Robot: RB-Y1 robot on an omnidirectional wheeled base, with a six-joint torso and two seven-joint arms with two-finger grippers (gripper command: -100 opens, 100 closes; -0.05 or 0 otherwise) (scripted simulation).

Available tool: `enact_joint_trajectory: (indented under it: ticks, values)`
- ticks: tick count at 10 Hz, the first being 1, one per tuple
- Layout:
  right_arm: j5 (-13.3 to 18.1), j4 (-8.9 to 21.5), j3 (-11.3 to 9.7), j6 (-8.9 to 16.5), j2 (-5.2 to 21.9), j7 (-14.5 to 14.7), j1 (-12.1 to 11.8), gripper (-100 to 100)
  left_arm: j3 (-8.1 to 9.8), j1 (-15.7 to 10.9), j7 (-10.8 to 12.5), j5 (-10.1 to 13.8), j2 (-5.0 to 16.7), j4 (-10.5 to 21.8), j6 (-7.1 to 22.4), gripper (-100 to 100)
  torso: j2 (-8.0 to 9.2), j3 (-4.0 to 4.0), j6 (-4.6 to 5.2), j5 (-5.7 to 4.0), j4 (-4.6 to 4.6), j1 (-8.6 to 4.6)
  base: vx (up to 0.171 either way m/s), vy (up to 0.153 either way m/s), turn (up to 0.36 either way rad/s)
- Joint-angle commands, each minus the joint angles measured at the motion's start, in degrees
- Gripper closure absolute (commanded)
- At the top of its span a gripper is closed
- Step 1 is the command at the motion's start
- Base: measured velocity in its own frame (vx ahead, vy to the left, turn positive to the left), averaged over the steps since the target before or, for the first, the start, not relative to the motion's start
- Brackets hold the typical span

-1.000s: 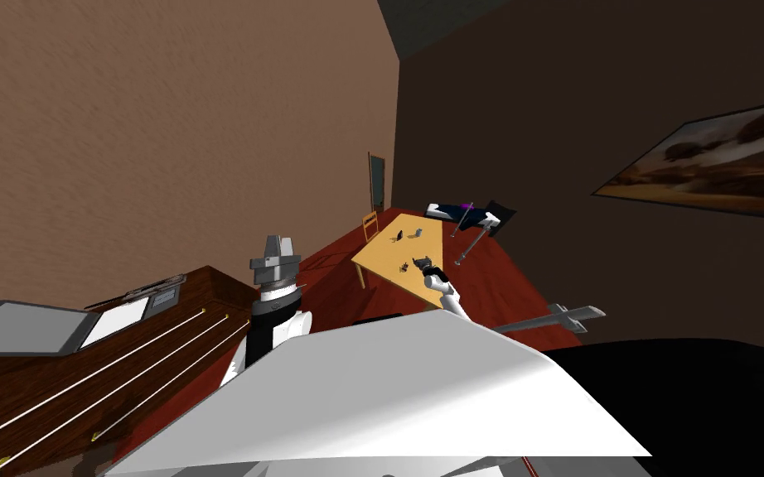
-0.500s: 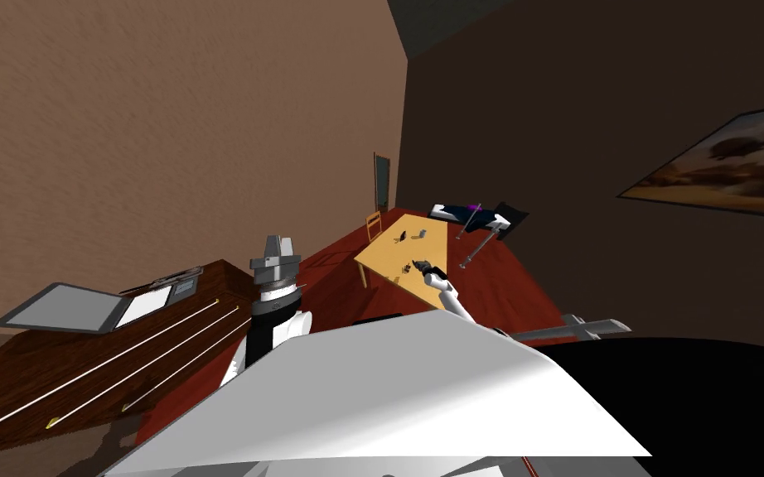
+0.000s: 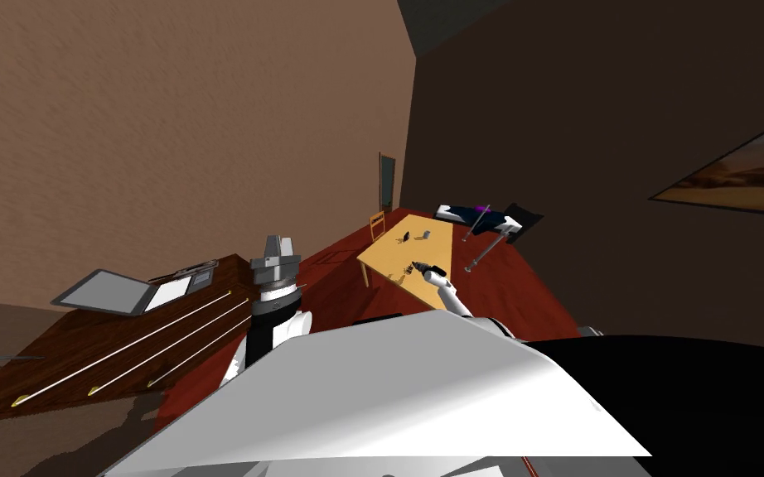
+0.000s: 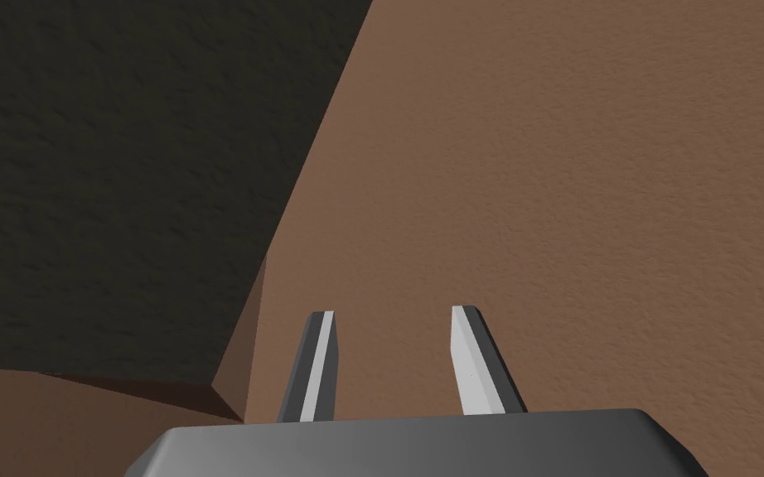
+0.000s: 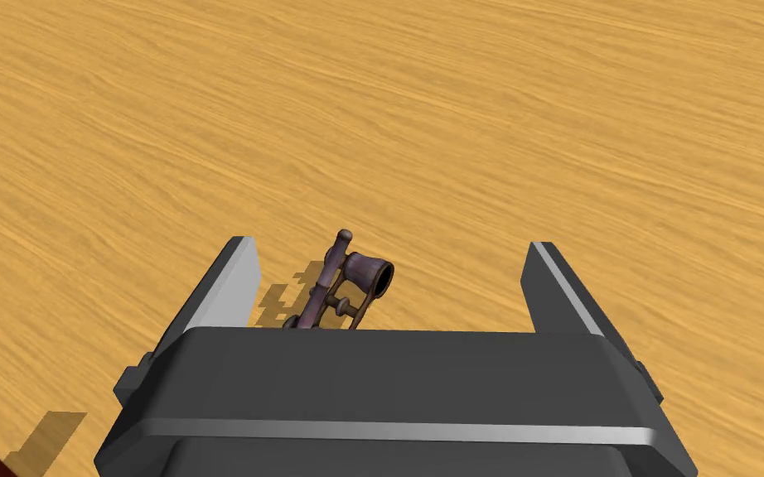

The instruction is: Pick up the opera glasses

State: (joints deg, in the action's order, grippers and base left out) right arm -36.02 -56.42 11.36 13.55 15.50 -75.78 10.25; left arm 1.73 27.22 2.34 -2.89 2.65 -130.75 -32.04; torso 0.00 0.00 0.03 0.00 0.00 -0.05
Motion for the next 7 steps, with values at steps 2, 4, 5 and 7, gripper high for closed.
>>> enact_joint_trajectory:
  ticks: [2,4,5,7]
  values:
    - [-1.98,5.42,0.46,2.25,0.90,-3.92,2.86,-100,0.00,0.01,0.00,0.00,0.00,0.00,0.00,0,0.01,0.00,0.04,0.00,-0.01,-0.01,-0.004,-0.015,0.081]
    - [-3.05,9.45,0.87,3.68,1.39,-6.28,4.64,-100,0.00,0.01,0.00,0.00,0.00,0.00,0.00,0,0.01,0.00,0.04,-0.01,-0.01,-0.01,-0.002,-0.018,0.084]
    - [-3.05,9.92,0.87,3.68,1.39,-6.45,4.64,-100,0.00,0.00,0.00,0.00,0.00,0.00,0.00,0,0.01,0.01,0.02,-0.01,0.00,-0.01,-0.004,-0.017,0.053]
    - [-4.04,12.98,1.26,5.02,1.85,-8.56,6.32,-100,0.00,0.00,0.00,0.00,0.00,0.00,0.00,0,0.01,0.01,0.01,0.00,0.00,0.00,-0.005,-0.016,0.081]
